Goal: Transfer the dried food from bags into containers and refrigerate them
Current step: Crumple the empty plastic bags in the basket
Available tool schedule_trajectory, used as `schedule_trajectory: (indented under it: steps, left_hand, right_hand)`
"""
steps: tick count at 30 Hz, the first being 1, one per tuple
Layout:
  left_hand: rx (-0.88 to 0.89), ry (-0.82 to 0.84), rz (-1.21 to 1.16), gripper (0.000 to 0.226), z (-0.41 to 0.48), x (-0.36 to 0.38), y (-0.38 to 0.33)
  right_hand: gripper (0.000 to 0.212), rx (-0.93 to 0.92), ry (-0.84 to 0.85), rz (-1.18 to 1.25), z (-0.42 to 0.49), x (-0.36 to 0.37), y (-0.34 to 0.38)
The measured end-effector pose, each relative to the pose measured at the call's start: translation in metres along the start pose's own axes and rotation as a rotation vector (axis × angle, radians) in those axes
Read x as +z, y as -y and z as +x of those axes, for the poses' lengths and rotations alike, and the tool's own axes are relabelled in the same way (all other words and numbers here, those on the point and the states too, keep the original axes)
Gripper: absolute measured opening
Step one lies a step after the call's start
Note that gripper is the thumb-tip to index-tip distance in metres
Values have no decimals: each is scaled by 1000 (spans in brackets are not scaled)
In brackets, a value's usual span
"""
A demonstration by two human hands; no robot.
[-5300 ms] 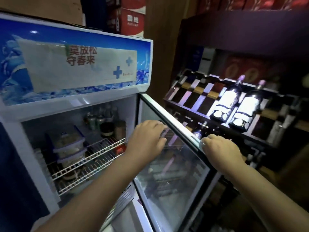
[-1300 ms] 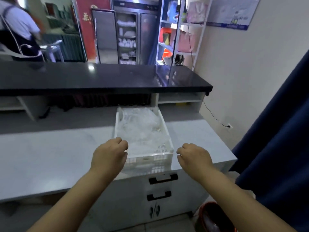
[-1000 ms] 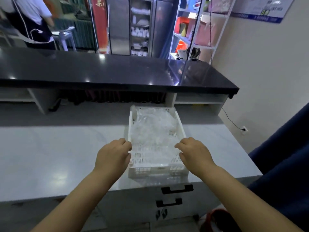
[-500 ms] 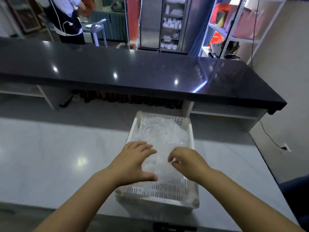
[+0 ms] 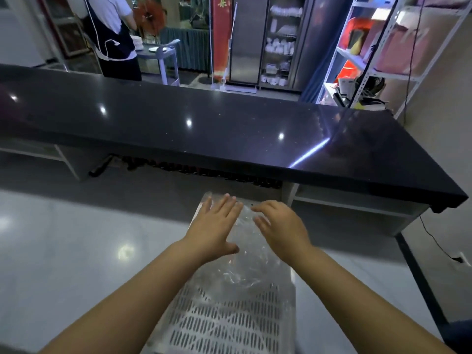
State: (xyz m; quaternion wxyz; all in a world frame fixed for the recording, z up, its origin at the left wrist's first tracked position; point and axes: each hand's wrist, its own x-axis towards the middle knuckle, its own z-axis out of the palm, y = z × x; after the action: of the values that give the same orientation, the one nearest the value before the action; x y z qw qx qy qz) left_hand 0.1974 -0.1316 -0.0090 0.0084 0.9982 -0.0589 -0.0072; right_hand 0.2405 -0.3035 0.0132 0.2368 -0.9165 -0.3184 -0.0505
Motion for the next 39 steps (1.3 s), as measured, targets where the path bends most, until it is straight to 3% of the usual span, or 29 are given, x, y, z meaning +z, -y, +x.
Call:
schedule_trajectory:
  steps: [4, 9, 13, 16, 18, 21, 23, 27, 30, 32, 35, 39]
  left_hand:
    - [72, 100, 28, 107, 24, 20, 14]
    - [64, 209, -53, 115, 40, 31, 19]
    - [74, 208, -67, 106, 43, 41, 23]
    - [96, 111, -64, 77, 45, 46, 26]
    - [140, 56, -13, 55, 44, 44, 27]
    - [175, 68, -3, 38, 33, 43, 27]
    - [151, 122, -94, 46, 20, 41, 25]
    - [19, 292, -328, 96, -10, 37, 13]
    - [-13, 354, -242, 116, -20, 39, 4]
    - [-48, 358, -173, 114, -21, 43, 0]
    - [-103, 313, -148, 95, -20, 44, -1]
    - [-100, 217, -184, 41, -20, 40, 1]
  right_hand:
    - [89, -142, 332, -236, -8, 15, -6]
    - [114, 95, 520, -251, -2, 38, -14]
    - [111, 161, 571, -210, 14, 51, -13]
    - [103, 180, 551, -190, 18, 61, -14]
    - [90, 193, 526, -186, 17, 66, -13]
    - [61, 186, 467, -228, 13, 71, -10]
    - [47, 181, 433, -261, 8, 72, -8]
    - [38, 187, 336, -345, 0, 75, 1]
    - [34, 186, 261, -381, -5, 77, 7]
    - [33, 174, 239, -408, -10, 78, 8]
    - [37, 196, 234, -407, -18, 79, 10]
    - [39, 276, 253, -313, -29, 72, 19]
